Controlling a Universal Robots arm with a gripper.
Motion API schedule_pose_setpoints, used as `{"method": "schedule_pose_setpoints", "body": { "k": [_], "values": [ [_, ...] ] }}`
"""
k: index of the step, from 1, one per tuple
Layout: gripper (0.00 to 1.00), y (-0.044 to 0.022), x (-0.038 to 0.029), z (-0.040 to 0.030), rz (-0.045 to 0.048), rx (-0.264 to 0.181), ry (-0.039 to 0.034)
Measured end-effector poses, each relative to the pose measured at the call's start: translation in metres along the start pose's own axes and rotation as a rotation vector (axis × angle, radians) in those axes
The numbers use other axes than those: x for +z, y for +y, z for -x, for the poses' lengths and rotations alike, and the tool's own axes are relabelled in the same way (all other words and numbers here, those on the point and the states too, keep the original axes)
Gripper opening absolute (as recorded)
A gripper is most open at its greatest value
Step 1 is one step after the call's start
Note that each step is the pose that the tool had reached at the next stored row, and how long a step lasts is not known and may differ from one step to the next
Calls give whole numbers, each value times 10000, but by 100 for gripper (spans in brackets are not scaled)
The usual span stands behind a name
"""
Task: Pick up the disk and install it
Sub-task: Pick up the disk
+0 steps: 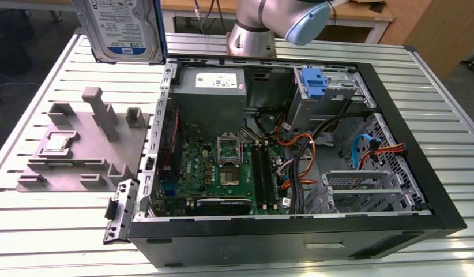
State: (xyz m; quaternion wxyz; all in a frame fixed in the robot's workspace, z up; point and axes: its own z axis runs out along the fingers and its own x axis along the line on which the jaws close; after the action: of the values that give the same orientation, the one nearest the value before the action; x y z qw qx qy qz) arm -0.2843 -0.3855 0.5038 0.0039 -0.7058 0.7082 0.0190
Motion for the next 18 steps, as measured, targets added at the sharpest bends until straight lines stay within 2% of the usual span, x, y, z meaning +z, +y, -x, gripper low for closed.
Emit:
{"method": "schedule_pose_setpoints", "body": {
  "k": [18],
  "values": [
    [37, -116, -3, 0, 0, 0, 0]
  ]
}}
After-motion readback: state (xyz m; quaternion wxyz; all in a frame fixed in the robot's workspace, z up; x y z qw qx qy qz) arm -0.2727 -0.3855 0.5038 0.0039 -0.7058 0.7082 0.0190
